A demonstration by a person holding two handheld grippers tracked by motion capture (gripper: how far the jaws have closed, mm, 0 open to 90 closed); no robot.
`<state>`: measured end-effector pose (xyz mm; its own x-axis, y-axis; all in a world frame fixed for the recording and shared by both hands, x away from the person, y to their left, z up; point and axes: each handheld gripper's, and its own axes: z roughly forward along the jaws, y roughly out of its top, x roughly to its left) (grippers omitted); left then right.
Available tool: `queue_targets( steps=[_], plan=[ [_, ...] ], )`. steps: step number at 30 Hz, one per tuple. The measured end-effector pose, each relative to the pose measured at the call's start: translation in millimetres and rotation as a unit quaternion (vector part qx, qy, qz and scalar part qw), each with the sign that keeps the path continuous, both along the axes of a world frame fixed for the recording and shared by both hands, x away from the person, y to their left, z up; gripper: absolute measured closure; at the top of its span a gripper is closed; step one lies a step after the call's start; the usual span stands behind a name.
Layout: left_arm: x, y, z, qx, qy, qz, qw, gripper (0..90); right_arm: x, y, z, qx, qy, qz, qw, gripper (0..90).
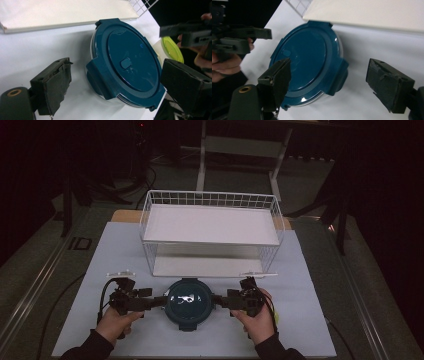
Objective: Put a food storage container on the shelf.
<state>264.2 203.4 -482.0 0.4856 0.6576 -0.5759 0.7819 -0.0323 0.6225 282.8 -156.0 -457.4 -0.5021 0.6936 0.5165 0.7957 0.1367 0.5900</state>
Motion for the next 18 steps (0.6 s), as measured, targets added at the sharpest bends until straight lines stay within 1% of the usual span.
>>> queue_targets(
  steps=[1,2,3,4,5,6,7,8,9,10,11,12,14,15,16,17,18],
  plan=[
    [0.9,0.1,-1.7,-0.002,0.008,0.002,1.0000,11.2,1.9,0.6,-2.2,0.004,0.012,-0.001,0.9999,20.5],
    [0.9,0.1,-1.7,-0.002,0.008,0.002,1.0000,12.5,1.9,0.6,-2.2,0.004,0.012,-0.001,0.9999,20.5],
    [2.8,0.9,-5.3,-0.010,0.026,0.006,0.9996,13.9,5.6,1.4,-6.3,0.007,0.030,-0.002,0.9995,21.3],
    [2.8,0.9,-5.3,-0.010,0.026,0.006,0.9996,14.1,5.6,1.4,-6.3,0.007,0.030,-0.002,0.9995,21.3],
    [2.8,0.9,-5.3,-0.010,0.026,0.006,0.9996,14.1,7.6,1.4,-8.5,0.012,0.043,-0.004,0.9990,21.3],
    [5.6,1.0,-10.2,-0.017,0.052,0.012,0.9984,16.4,11.2,0.8,-12.6,0.019,0.062,-0.005,0.9979,22.8],
    [6.6,1.6,-12.1,-0.019,0.061,0.014,0.9979,18.0,12.2,0.8,-13.9,0.022,0.067,-0.005,0.9975,23.4],
    [6.6,1.6,-12.1,-0.019,0.061,0.014,0.9979,19.7,13.2,0.9,-15.2,0.024,0.077,-0.007,0.9967,24.3],
    [8.6,2.6,-16.1,-0.029,0.078,0.016,0.9964,21.0,14.7,1.2,-16.8,0.025,0.086,-0.008,0.9959,25.0],
    [9.5,3.2,-17.7,-0.033,0.084,0.019,0.9957,23.5,15.7,1.3,-17.9,0.026,0.092,-0.008,0.9953,25.3],
    [9.5,3.2,-17.7,-0.033,0.084,0.019,0.9957,25.5,16.6,1.5,-18.9,0.026,0.102,-0.010,0.9944,26.5],
    [11.5,4.1,-21.0,-0.040,0.096,0.019,0.9944,26.8,17.9,1.3,-20.6,0.031,0.114,-0.012,0.9929,28.4],
    [12.2,3.5,-23.2,-0.040,0.106,0.018,0.9934,31.3,19.6,1.3,-23.3,0.034,0.126,-0.014,0.9914,29.7],
    [12.6,3.6,-24.4,-0.043,0.111,0.016,0.9927,32.9,20.2,1.2,-24.4,0.034,0.127,-0.016,0.9912,30.1],
    [12.8,3.3,-25.5,-0.046,0.117,0.014,0.9920,34.9,21.2,1.2,-26.0,0.039,0.132,-0.016,0.9903,30.6],
    [13.1,2.9,-26.6,-0.047,0.122,0.014,0.9913,36.7,22.3,1.0,-27.7,0.038,0.137,-0.017,0.9897,31.7],
    [13.5,3.0,-28.1,-0.055,0.128,0.015,0.9902,38.6,23.0,1.1,-29.0,0.037,0.138,-0.019,0.9895,34.2]
  ],
)
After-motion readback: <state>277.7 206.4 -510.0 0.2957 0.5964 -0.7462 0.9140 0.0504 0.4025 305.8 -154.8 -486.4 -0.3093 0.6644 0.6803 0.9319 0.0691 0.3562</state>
